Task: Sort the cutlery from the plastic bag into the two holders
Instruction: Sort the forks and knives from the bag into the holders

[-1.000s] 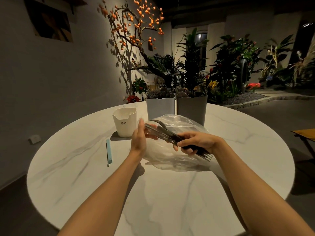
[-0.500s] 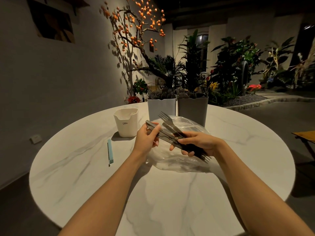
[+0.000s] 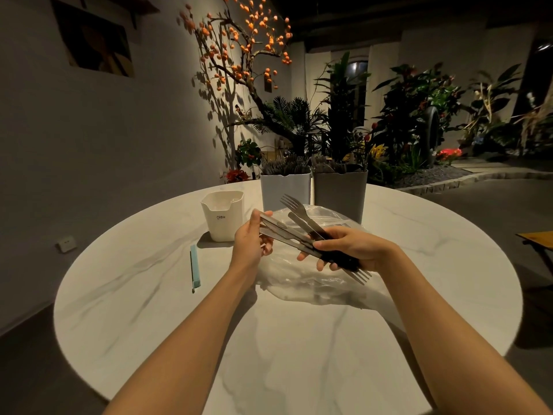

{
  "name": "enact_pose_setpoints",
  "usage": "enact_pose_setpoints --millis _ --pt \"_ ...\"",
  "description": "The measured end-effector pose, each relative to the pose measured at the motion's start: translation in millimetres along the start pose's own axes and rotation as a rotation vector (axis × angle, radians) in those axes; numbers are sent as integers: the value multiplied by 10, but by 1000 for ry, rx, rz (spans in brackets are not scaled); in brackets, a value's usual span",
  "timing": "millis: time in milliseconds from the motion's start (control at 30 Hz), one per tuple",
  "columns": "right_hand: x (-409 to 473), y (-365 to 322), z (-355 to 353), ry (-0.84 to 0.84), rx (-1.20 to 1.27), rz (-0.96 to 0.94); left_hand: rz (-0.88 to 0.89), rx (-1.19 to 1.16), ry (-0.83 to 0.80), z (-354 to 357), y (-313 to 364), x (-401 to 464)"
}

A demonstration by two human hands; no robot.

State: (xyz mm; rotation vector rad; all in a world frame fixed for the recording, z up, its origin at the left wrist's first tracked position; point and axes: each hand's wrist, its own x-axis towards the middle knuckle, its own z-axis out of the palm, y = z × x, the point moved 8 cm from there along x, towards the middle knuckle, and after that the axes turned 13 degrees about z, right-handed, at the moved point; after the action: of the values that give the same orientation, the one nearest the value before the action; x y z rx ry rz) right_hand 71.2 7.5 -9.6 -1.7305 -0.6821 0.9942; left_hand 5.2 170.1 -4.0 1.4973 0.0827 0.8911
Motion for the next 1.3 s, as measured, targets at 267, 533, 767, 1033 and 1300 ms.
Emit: enact_pose_setpoints --millis 267,533,767,1033,1300 --pt "4 7 -67 87 38 -8 -14 10 1 -15 -5 1" --pt "49 28 17 101 -21 15 -36 47 -389 305 -22 -163" --pt "21 8 42 81 82 -3 -90 9 -127 160 -32 -88" --pt "17 -1 -224 382 29 -86 -305 -626 137 45 -153 -52" --pt "43 -45 23 135 -29 -46 -253 -519 -41 204 -30 -108"
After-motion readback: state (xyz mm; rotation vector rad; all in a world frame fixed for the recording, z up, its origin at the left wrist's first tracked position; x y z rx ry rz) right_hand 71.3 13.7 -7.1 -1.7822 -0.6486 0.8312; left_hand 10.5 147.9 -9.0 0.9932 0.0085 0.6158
